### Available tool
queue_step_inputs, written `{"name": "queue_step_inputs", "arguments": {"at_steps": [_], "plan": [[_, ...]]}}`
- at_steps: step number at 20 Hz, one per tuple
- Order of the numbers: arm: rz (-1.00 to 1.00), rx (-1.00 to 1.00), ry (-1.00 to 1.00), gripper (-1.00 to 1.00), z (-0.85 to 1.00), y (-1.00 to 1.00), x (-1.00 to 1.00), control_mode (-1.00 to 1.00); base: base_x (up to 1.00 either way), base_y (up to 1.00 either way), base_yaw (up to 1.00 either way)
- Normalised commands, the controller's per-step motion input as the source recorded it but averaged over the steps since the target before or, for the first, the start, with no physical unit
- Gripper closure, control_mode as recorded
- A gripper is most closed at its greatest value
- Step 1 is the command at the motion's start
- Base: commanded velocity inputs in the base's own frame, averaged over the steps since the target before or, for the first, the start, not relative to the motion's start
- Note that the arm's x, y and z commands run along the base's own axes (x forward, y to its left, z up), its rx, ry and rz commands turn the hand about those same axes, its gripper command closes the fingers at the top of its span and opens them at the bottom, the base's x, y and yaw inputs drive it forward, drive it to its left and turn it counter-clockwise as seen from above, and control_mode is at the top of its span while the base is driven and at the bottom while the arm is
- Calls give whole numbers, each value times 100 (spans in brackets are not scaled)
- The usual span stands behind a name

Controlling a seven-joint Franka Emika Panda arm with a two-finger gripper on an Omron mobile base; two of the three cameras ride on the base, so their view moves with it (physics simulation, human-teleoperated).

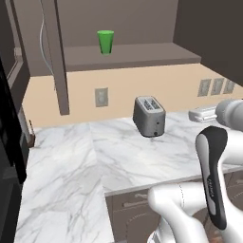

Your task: Open the cabinet directly in front. Then move the liquor and the cup to the dining counter with the candle on it.

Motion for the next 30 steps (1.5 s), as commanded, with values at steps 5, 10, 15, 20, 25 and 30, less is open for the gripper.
{"name": "queue_step_inputs", "arguments": {"at_steps": [5,10,15,20,25,30], "plan": [[0,0,0,-100,0,0,0,100,100,100,-10],[0,0,0,-100,0,0,0,100,100,88,8],[0,0,0,-100,0,0,0,100,100,85,12],[0,0,0,-100,0,0,0,100,92,66,14],[0,0,0,-100,0,0,0,100,81,42,21],[0,0,0,-100,0,0,0,100,39,17,10]]}}
